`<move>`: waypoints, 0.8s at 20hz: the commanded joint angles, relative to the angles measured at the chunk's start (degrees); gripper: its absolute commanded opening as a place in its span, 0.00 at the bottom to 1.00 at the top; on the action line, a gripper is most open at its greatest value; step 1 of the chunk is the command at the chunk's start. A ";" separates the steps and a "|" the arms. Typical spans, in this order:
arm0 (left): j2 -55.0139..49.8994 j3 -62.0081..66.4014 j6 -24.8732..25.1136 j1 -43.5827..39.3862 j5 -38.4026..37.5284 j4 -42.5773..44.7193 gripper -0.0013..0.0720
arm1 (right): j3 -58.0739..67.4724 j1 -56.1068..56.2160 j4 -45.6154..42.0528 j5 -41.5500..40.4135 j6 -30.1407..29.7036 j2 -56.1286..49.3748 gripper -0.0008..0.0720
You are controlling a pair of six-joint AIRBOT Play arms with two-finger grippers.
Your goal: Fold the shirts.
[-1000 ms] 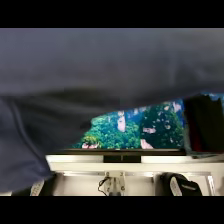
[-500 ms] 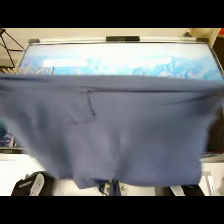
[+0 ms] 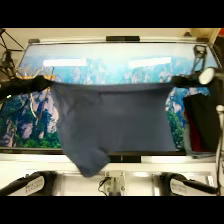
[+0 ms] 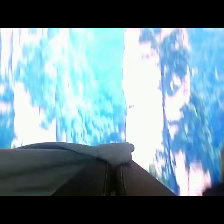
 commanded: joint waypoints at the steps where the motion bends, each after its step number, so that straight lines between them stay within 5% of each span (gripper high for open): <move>1: -13.60 6.16 -0.20 -2.56 10.75 -2.03 0.07 | -0.48 1.62 -0.13 -19.89 6.32 -6.67 0.10; 7: -21.57 9.01 0.50 -4.59 8.11 -3.13 0.07 | -0.48 1.70 2.47 -14.93 7.28 -12.52 0.10; 9: -20.24 9.01 1.38 -3.50 0.68 -2.49 0.07 | -0.48 1.25 2.43 -9.75 7.19 -10.56 0.10; 13: -18.71 8.70 -6.36 -1.46 -18.18 5.77 0.06 | -0.52 0.00 2.43 10.84 5.05 -7.63 0.10; 16: -18.75 4.17 -8.83 -1.84 -20.92 13.79 0.06 | -0.55 -0.85 2.73 17.55 2.62 -10.25 0.10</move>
